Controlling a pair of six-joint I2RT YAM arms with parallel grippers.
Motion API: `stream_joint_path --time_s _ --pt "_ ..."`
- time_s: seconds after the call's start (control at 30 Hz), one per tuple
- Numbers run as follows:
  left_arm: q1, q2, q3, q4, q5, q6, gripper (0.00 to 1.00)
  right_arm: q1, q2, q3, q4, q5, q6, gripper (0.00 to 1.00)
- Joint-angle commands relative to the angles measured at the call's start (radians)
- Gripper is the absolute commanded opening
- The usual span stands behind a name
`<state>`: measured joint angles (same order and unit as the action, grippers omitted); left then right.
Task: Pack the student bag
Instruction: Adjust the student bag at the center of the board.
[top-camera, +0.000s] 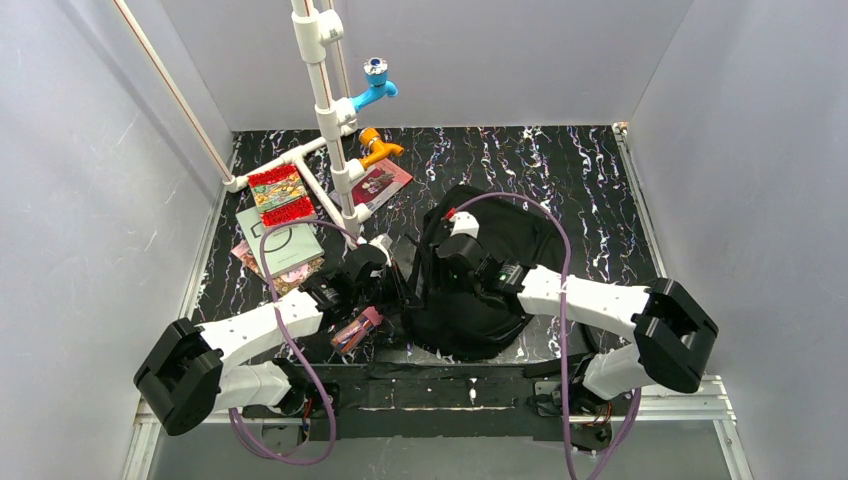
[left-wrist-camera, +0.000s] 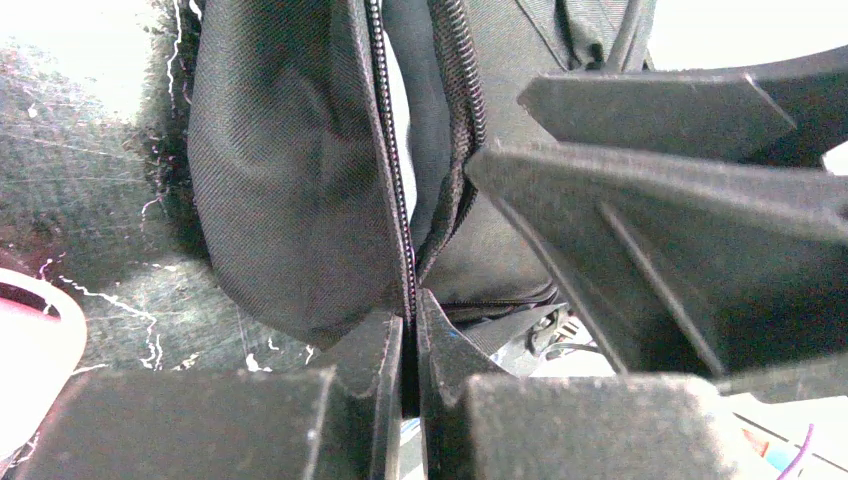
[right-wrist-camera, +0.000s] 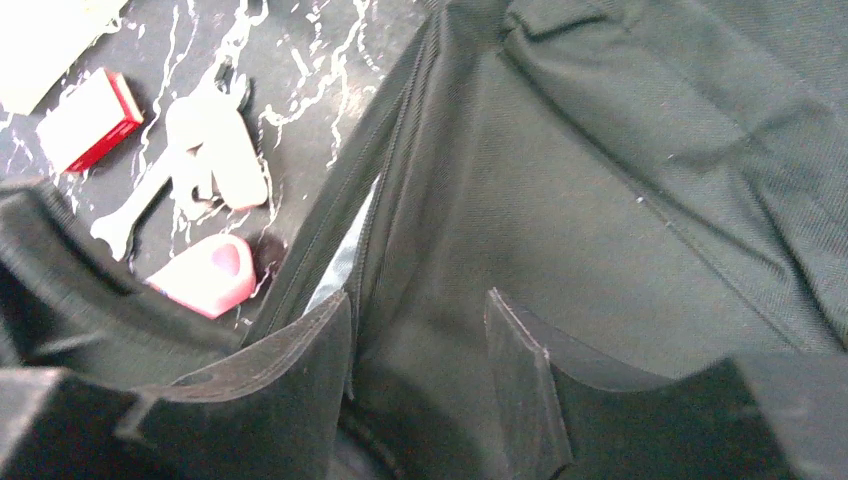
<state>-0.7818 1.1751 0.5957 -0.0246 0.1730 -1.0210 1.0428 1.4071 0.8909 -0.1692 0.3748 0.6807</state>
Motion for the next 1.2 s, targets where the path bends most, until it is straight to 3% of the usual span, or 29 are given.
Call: stream_joint_path --time_s 0.0,0.2,0.3,0.37,0.5,0.6,0.73,0.9,1.07,1.17 --pt "0.012 -0.002 -0.010 0.071 0.030 0.006 0.00 -0.038 0.020 -0.020 0.127 -0.093 0.050 0.58" --pt "0.015 0.025 0.012 0.071 0.045 0.031 0.00 -0.038 0.063 -0.029 0.159 -0.154 0.032 0.66" --pt "0.018 0.037 0.022 0.069 0.049 0.043 0.00 -0.038 0.102 -0.051 0.200 -0.176 0.039 0.63" --pt "0.022 0.044 0.025 0.067 0.050 0.047 0.00 -0.038 0.122 -0.051 0.183 -0.177 0.026 0.50" --pt "0.027 0.058 0.028 0.003 0.015 0.060 0.00 -0.099 0.027 0.022 -0.076 -0.057 -0.097 0.01" --pt "0.040 0.095 0.035 -0.068 -0.047 0.121 0.00 -0.214 -0.106 0.030 -0.180 0.001 -0.186 0.01" --pt "0.047 0.238 0.137 -0.089 -0.017 0.214 0.05 -0.327 -0.195 0.038 -0.153 -0.208 -0.269 0.01" --pt "0.046 0.364 0.251 -0.068 0.027 0.216 0.10 -0.446 -0.241 0.093 -0.109 -0.479 -0.097 0.01" --pt "0.046 0.426 0.324 -0.086 0.025 0.257 0.25 -0.643 -0.228 0.070 0.137 -0.891 0.227 0.01" --pt "0.042 0.439 0.333 -0.037 0.109 0.289 0.44 -0.708 -0.205 0.075 0.212 -0.943 0.284 0.01"
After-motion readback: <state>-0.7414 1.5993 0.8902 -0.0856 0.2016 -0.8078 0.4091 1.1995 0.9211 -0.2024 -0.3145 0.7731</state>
